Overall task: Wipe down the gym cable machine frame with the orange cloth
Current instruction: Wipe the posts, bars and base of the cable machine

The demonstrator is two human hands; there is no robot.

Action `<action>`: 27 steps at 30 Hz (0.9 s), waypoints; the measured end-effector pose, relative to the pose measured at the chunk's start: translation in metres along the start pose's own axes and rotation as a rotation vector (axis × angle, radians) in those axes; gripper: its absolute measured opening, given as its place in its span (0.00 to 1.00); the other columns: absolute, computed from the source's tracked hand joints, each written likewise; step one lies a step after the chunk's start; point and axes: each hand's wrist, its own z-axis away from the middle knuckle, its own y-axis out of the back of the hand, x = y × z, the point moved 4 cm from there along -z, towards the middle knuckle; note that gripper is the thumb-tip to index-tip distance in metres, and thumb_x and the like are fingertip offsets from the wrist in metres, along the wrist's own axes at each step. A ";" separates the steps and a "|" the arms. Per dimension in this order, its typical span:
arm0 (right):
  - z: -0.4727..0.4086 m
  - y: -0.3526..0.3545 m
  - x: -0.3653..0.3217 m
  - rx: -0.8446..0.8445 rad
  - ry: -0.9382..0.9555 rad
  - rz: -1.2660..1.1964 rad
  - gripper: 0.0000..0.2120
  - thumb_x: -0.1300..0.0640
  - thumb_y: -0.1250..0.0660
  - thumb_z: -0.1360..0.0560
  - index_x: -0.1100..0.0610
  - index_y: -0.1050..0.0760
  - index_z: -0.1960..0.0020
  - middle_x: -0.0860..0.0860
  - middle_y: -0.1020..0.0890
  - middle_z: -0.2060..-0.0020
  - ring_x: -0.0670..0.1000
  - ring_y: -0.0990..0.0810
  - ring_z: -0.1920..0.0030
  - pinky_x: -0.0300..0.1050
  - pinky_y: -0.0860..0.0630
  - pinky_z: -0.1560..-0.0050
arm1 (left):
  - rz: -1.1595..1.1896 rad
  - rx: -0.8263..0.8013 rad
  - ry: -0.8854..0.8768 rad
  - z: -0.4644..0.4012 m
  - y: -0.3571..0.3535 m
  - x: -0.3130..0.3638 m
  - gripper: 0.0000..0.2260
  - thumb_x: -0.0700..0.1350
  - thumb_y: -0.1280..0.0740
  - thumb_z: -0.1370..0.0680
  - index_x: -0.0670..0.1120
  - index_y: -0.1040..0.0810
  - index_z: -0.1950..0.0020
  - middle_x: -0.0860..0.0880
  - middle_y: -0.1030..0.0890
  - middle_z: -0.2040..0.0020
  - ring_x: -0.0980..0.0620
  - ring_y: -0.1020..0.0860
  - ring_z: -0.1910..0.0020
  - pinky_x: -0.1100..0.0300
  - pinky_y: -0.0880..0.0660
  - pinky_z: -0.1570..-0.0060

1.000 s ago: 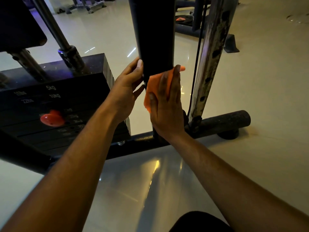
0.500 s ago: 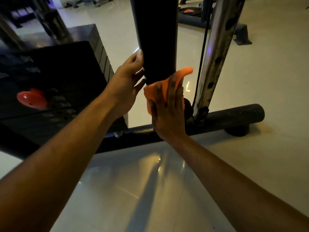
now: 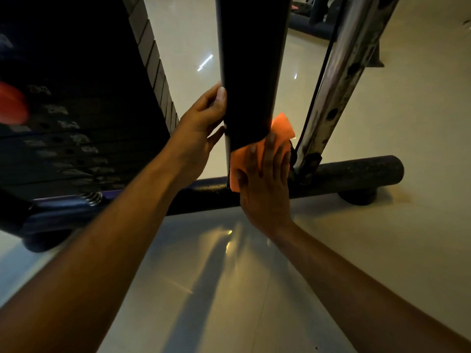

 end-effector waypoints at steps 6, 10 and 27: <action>-0.036 0.009 -0.019 0.146 -0.077 -0.054 0.45 0.43 0.41 0.11 0.48 0.76 0.16 0.67 0.53 0.15 0.71 0.54 0.14 0.73 0.52 0.17 | 0.003 0.006 0.022 0.000 0.003 -0.020 0.24 0.56 0.41 0.12 0.53 0.35 0.15 0.55 0.27 0.20 0.51 0.31 0.19 0.43 0.35 0.18; -0.011 -0.004 -0.003 0.095 -0.044 -0.010 0.45 0.45 0.39 0.11 0.49 0.75 0.15 0.70 0.46 0.16 0.74 0.50 0.16 0.76 0.48 0.19 | -0.009 0.023 0.049 0.002 0.004 -0.033 0.23 0.56 0.41 0.11 0.54 0.33 0.16 0.56 0.25 0.21 0.53 0.30 0.20 0.45 0.33 0.19; 0.058 -0.056 0.024 -0.076 -0.009 0.044 0.43 0.42 0.42 0.11 0.50 0.73 0.14 0.62 0.60 0.14 0.74 0.52 0.16 0.77 0.46 0.19 | 0.011 0.017 0.137 0.014 0.006 -0.084 0.24 0.58 0.40 0.12 0.56 0.33 0.16 0.58 0.26 0.21 0.54 0.32 0.19 0.41 0.36 0.18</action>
